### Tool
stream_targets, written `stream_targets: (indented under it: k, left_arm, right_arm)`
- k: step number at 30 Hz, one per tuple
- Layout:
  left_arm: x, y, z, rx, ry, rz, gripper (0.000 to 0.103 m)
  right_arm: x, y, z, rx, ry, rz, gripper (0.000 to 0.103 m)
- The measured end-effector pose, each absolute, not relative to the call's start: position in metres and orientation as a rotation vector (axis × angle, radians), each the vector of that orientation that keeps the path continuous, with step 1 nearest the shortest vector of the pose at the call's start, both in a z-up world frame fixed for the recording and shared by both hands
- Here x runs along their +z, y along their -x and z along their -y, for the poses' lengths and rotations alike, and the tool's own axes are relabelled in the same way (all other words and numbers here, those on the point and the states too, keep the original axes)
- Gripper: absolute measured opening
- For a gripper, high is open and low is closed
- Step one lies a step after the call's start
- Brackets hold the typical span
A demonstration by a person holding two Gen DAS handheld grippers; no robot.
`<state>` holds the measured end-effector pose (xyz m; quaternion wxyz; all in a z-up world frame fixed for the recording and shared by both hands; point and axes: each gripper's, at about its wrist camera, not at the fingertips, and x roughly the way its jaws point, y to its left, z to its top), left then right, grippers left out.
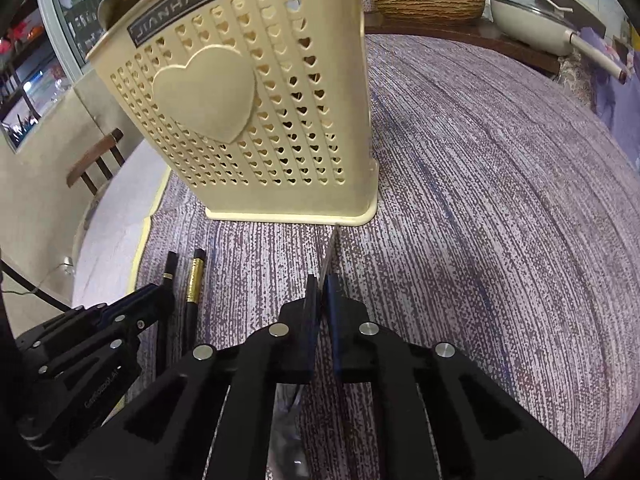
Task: Organize utensils
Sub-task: 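Grasp a black gold-tipped chopstick with the left tool while the right tool lifts the spoon, then carry the black chopstick and the spoon upright to the cream holder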
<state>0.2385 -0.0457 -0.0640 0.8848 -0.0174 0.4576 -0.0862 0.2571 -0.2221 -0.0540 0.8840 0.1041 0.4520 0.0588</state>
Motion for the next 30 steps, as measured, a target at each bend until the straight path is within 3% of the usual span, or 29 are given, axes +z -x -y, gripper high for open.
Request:
stream_targets:
  k: [17,30]
  left_arm:
    - [-0.063,-0.242,0.035,-0.195,0.094,-0.950,0.010]
    - [-0.028,-0.226,0.021,-0.239,0.167,-0.832,0.008]
  right_arm:
    - [-0.027,-0.235,0.251,0.313,-0.434,-0.818,0.004]
    - [0.015,-0.205,0.252,0.425,-0.397,-0.666,0.004]
